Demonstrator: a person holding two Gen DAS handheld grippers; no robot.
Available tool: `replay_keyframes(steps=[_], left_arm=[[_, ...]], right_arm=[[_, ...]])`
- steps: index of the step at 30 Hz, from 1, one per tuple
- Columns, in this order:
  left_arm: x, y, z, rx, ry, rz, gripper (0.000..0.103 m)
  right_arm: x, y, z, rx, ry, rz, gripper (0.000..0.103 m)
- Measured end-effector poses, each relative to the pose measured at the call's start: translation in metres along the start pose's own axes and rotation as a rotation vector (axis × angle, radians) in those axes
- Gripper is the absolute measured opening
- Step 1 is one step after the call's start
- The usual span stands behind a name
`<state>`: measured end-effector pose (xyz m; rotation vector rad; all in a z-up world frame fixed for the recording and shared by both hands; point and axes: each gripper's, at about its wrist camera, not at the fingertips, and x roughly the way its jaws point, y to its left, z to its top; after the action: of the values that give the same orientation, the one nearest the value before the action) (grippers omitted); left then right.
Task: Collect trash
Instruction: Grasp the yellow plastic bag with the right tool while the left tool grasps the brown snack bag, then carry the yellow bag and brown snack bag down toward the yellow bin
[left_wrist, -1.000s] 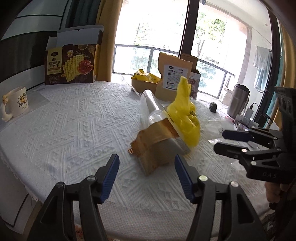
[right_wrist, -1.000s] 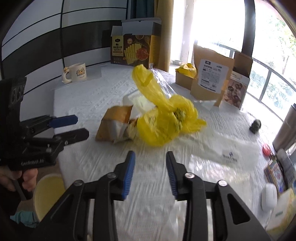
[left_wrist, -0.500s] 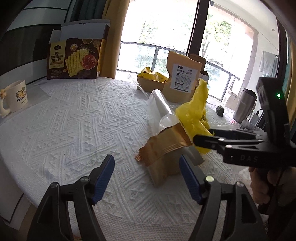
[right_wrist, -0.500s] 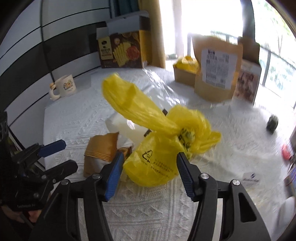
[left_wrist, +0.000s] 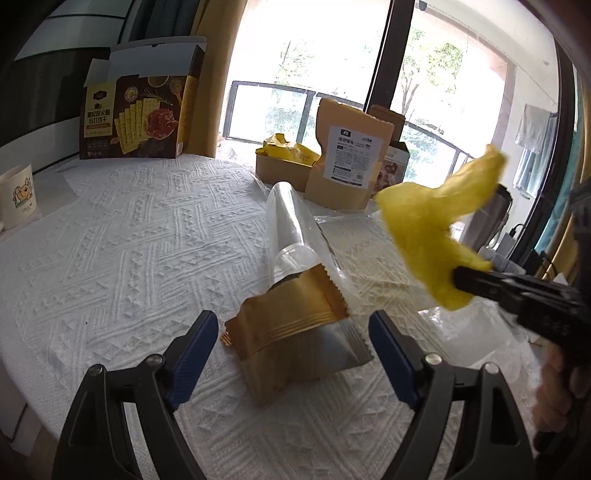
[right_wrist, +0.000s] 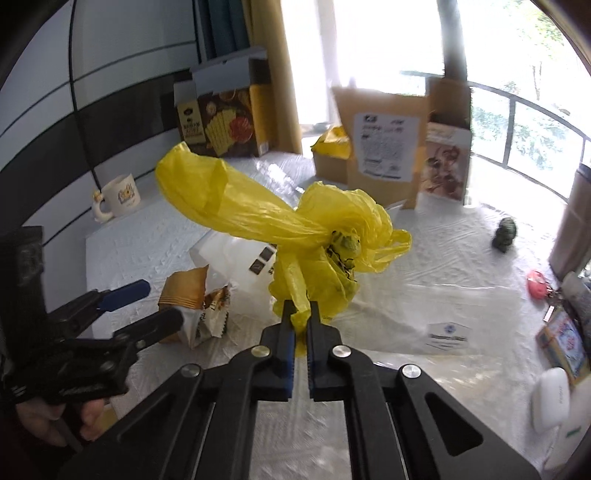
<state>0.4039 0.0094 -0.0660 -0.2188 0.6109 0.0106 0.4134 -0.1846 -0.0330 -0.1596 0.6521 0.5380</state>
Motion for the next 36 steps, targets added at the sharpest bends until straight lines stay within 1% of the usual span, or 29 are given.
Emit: replay_keyframes(steps=[3, 5, 7, 9, 10, 11, 12, 13, 14, 15, 16, 17, 24, 36], left_arm=[[0.013, -0.003, 0.000, 0.027, 0.039, 0.020, 0.084], [0.018, -0.003, -0.001, 0.022, 0.055, 0.032, 0.084], [0.018, -0.005, -0.004, 0.024, 0.044, 0.053, 0.084], [0.016, -0.011, -0.005, 0.066, 0.030, 0.080, 0.083], [0.016, -0.015, -0.006, 0.088, 0.035, 0.084, 0.070], [0.018, -0.017, -0.007, 0.103, 0.047, 0.074, 0.062], [0.019, -0.019, -0.008, 0.110, 0.063, 0.062, 0.051], [0.020, -0.023, -0.009, 0.123, 0.071, 0.057, 0.045], [0.019, -0.026, -0.009, 0.139, 0.068, 0.064, 0.043], [0.017, -0.030, -0.010, 0.156, 0.062, 0.077, 0.038], [0.016, -0.032, -0.011, 0.164, 0.058, 0.084, 0.030], [0.014, -0.034, -0.011, 0.166, 0.058, 0.085, 0.028], [-0.008, -0.042, -0.014, 0.179, 0.031, 0.070, 0.023], [-0.073, -0.053, -0.017, 0.211, -0.054, 0.038, 0.022]], right_arm=[[-0.014, -0.010, -0.004, 0.014, -0.016, -0.004, 0.004], [-0.024, -0.019, -0.008, 0.028, -0.027, -0.007, 0.004], [-0.030, -0.024, -0.012, 0.036, -0.031, -0.008, 0.004], [-0.034, -0.027, -0.015, 0.041, -0.033, -0.003, 0.004], [-0.036, -0.028, -0.017, 0.046, -0.035, 0.002, 0.004], [-0.037, -0.031, -0.018, 0.047, -0.036, 0.007, 0.004], [-0.037, -0.032, -0.018, 0.046, -0.036, 0.009, 0.004], [-0.039, -0.032, -0.020, 0.046, -0.037, 0.011, 0.004], [-0.041, -0.032, -0.021, 0.046, -0.038, 0.012, 0.004], [-0.042, -0.031, -0.021, 0.045, -0.038, 0.012, 0.004], [-0.044, -0.031, -0.023, 0.045, -0.040, 0.012, 0.004], [-0.046, -0.031, -0.023, 0.046, -0.040, 0.011, 0.004], [-0.062, -0.030, -0.029, 0.049, -0.050, 0.001, 0.004], [-0.109, -0.013, -0.047, 0.059, -0.096, 0.007, 0.004]])
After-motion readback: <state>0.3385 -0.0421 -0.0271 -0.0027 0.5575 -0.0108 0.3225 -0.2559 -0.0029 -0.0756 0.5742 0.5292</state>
